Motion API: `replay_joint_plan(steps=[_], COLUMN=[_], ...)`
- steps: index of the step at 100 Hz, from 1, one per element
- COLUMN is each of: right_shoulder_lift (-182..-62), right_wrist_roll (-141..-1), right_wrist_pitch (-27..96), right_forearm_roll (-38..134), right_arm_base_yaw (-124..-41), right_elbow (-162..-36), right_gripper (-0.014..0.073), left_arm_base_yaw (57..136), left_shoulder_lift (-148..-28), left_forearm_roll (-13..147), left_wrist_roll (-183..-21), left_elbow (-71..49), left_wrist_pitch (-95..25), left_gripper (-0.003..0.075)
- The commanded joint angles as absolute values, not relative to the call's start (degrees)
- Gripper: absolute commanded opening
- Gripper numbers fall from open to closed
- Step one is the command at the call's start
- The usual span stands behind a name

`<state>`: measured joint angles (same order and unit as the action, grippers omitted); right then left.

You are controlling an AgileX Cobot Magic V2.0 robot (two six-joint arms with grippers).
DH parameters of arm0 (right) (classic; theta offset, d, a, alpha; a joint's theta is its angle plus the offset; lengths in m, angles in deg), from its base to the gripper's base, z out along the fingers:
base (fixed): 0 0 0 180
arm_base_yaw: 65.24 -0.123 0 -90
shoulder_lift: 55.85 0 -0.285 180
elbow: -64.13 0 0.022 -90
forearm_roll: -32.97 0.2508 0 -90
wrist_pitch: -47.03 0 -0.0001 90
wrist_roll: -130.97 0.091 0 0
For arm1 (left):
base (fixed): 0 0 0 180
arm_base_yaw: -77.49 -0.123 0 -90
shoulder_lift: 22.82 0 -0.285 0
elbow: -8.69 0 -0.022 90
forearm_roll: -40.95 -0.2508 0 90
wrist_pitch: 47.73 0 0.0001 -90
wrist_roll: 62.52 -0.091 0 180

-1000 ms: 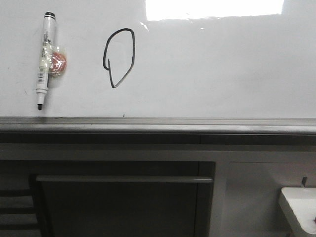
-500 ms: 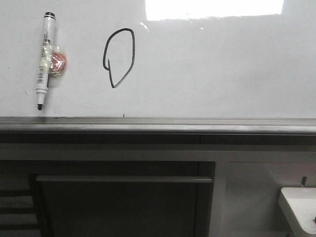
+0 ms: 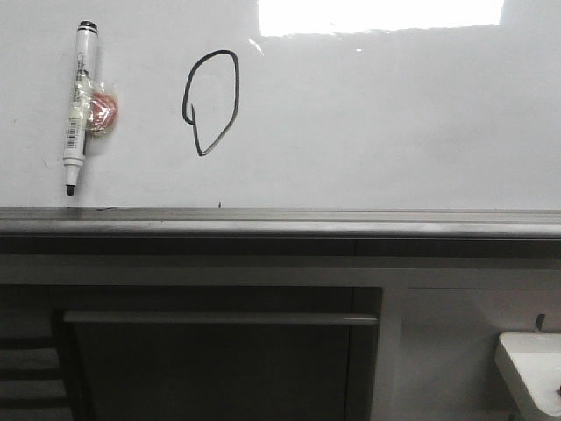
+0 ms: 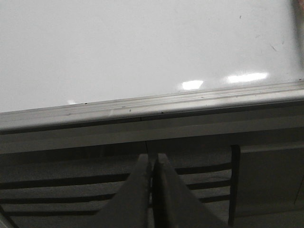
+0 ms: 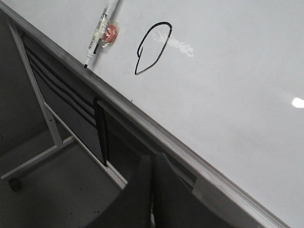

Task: Write number 0 on whiteboard

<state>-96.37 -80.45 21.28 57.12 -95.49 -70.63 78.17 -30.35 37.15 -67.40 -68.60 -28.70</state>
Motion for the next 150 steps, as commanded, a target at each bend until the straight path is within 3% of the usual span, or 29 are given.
replay_joint_plan(steps=[1, 44, 71, 86, 92, 109, 150], right_shoulder_lift=[-96.53, -96.53, -96.02, -92.99, -91.57, -84.98, -65.9], right_wrist_roll=[-80.49, -80.49, -79.74, -52.85, -48.61, -48.45, -48.45], right_wrist_pitch=[25.07, 25.13, 31.26, 35.24, 37.39, 43.95, 43.38], right_forearm_roll=[57.24, 57.24, 54.82, 32.97, 28.51, 28.38, 28.38], right_arm_base_yaw=[-95.18, -95.18, -95.18, -95.18, -94.94, -88.4, -66.39], right_elbow=[-72.11, -71.98, -71.98, -70.68, -68.76, -60.91, -45.45], right_gripper=[-0.0067, -0.0067, -0.0067, -0.0067, -0.0067, -0.0067, -0.0067], left_arm_base_yaw=[78.05, 78.05, 78.05, 78.05, 78.05, 78.05, 78.05], left_shoulder_lift=[-28.85, -28.85, -28.85, -28.85, -28.85, -28.85, -28.85], left_forearm_roll=[36.94, 36.94, 36.94, 36.94, 36.94, 36.94, 36.94], left_wrist_roll=[-66.72, -66.72, -66.72, -66.72, -66.72, -66.72, -66.72], left_elbow=[-69.2, -69.2, -69.2, -69.2, -69.2, -69.2, -69.2], left_wrist_pitch=[-31.7, -31.7, -31.7, -31.7, -31.7, -31.7, -31.7], left_gripper=[-0.002, -0.002, -0.002, -0.002, -0.002, -0.002, -0.002])
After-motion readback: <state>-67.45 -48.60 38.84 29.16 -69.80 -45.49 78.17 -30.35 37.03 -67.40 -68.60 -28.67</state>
